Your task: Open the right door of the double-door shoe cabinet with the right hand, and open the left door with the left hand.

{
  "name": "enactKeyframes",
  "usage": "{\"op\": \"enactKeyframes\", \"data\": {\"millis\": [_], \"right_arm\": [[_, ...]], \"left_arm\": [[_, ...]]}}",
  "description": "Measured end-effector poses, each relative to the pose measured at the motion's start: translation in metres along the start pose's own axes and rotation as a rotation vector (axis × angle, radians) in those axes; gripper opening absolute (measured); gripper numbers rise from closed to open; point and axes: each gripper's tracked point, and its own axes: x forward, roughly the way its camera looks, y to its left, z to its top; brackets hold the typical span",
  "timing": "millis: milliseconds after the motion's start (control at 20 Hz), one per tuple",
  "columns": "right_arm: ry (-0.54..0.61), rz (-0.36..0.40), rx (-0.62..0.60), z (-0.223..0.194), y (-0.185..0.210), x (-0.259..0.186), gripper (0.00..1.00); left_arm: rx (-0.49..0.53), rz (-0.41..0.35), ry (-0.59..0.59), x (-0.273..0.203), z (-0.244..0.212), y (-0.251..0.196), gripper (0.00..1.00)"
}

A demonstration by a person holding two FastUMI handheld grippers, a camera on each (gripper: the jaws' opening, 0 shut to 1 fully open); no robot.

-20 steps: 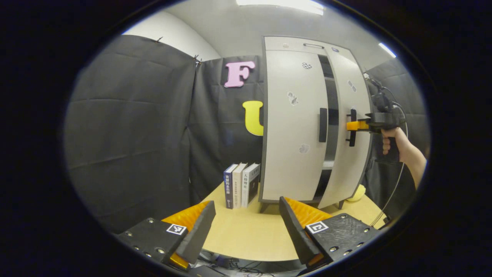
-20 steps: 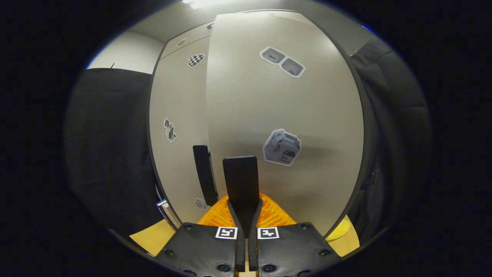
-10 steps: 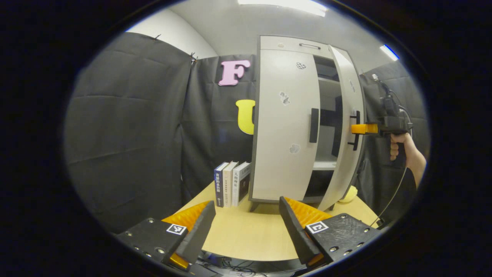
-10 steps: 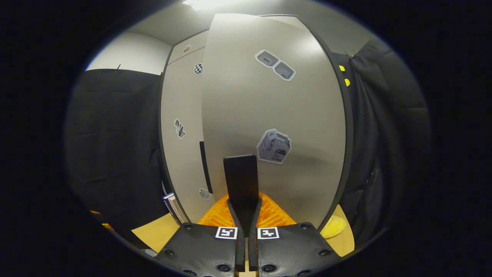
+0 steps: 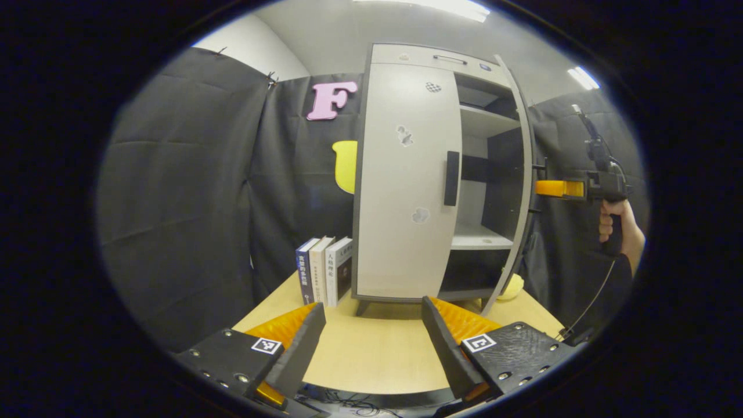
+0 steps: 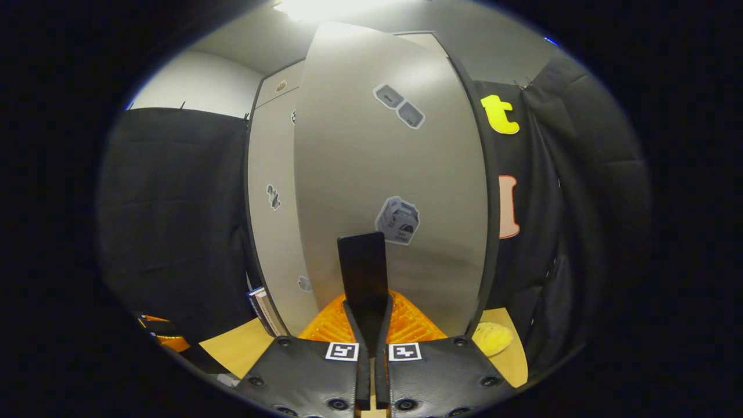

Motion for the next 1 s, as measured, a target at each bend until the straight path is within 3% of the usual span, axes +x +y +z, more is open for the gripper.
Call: {"op": "enactKeyframes", "data": {"millis": [450, 1000], "right_arm": [[-0.014, -0.015, 0.012, -0.001, -0.010, -0.010, 0.05], [-0.061, -0.085, 0.036, 0.002, -0.029, -0.018, 0.02]], "left_arm": [[0.019, -0.074, -0.010, 0.019, 0.004, -0.033, 0.97], [-0.013, -0.079, 0.030, 0.037, -0.014, -0.027, 0.97]]}}
